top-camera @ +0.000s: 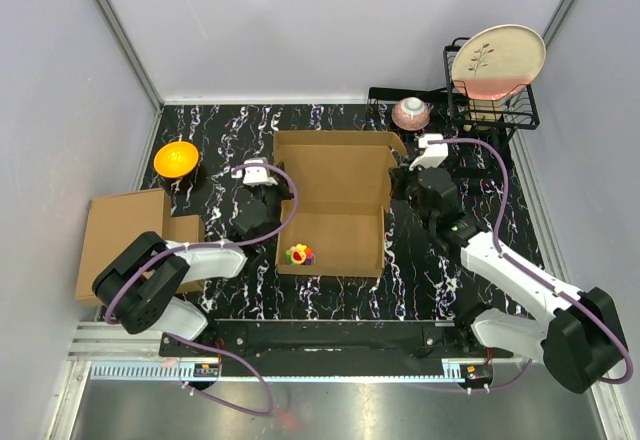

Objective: Fold the paper box

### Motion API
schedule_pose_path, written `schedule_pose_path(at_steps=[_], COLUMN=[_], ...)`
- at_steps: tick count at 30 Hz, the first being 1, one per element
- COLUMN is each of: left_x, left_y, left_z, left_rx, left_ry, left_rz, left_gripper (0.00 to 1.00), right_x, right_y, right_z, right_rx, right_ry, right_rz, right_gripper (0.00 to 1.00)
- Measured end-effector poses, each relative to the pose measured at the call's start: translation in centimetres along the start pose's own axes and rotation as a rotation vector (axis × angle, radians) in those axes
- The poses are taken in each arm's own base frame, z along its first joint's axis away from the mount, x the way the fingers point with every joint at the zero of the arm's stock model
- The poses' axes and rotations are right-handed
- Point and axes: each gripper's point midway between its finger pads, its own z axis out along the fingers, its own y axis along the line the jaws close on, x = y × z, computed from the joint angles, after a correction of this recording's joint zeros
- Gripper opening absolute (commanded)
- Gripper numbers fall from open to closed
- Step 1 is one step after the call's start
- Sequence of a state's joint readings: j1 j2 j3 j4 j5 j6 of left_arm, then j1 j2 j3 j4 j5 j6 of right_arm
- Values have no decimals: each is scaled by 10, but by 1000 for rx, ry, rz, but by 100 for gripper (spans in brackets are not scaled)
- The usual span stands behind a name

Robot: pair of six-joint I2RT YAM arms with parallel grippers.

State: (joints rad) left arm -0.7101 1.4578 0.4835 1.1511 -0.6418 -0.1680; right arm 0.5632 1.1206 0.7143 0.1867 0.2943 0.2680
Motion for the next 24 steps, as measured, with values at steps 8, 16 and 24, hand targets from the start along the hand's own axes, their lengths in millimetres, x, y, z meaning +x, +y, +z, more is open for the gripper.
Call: schedule_pose_path(at_steps=[8,16,24], left_x=[-1,-2,3], left_y=[-1,-1,-1], left_z=[-19,-32,-45], left_rx=[7,7,24], left_ry=[-12,-36,-46], left_rz=[-45,-102,-163], left_gripper=[9,9,9], right_x=[4,8,18], right_y=[3,7,9], right_z=[-4,-12,-25], right_rx=[-25,-45,-52], right_ry=[-46,-93,-133], right_rz=[107,207,256], right_gripper=[0,0,0])
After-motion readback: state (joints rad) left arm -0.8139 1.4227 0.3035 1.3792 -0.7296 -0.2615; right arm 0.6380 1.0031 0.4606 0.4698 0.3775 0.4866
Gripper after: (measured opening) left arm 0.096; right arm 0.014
